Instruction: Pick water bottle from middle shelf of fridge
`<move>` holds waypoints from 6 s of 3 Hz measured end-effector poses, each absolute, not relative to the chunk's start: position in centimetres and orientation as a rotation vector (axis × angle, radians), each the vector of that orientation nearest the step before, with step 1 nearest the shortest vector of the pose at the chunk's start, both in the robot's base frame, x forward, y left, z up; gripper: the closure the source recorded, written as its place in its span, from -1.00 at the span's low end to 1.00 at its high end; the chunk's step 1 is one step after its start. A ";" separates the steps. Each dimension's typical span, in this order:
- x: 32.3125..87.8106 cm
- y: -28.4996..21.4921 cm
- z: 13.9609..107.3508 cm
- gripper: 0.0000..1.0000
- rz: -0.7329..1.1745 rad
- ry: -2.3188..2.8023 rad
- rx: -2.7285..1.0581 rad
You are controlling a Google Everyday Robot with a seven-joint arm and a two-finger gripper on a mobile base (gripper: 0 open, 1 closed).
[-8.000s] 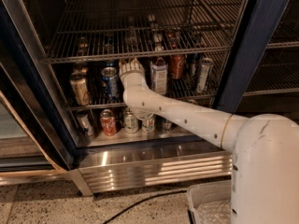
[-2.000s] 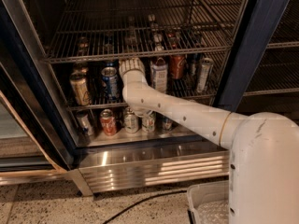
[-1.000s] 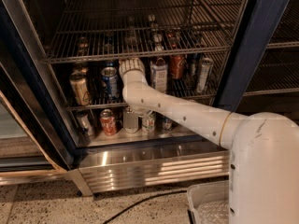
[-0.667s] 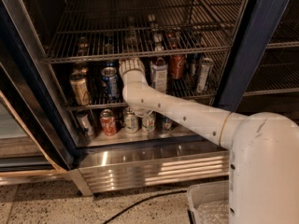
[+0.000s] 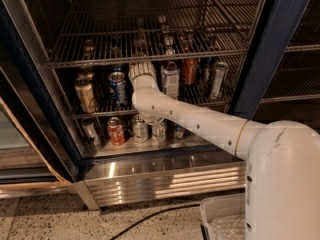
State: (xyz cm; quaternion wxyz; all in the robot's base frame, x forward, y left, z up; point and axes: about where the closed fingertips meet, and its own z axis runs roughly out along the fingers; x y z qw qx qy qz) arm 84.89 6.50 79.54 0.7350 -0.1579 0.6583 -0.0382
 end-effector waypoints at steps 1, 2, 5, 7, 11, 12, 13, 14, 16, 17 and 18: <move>84.9 6.5 79.5 0.76 -0.084 1.447 -0.347; 84.9 6.5 79.5 0.54 -0.084 1.447 -0.347; 84.9 6.5 79.5 0.16 -0.084 1.447 -0.347; 84.9 6.5 79.5 0.06 -0.084 1.447 -0.347; 85.9 5.6 80.4 -0.02 -0.114 1.442 -0.300; 86.6 5.7 80.9 0.00 -0.120 1.429 -0.292; 88.1 6.5 81.5 0.06 -0.124 1.406 -0.284; 88.3 6.6 81.3 -0.02 -0.127 1.408 -0.280; 88.3 6.6 81.3 -0.22 -0.127 1.408 -0.280; 87.5 7.4 81.1 -0.22 -0.089 1.416 -0.291; 87.5 7.4 81.1 -0.20 -0.090 1.416 -0.290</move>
Offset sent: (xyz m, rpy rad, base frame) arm 0.0000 0.0000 0.0000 0.0000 0.0000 0.0000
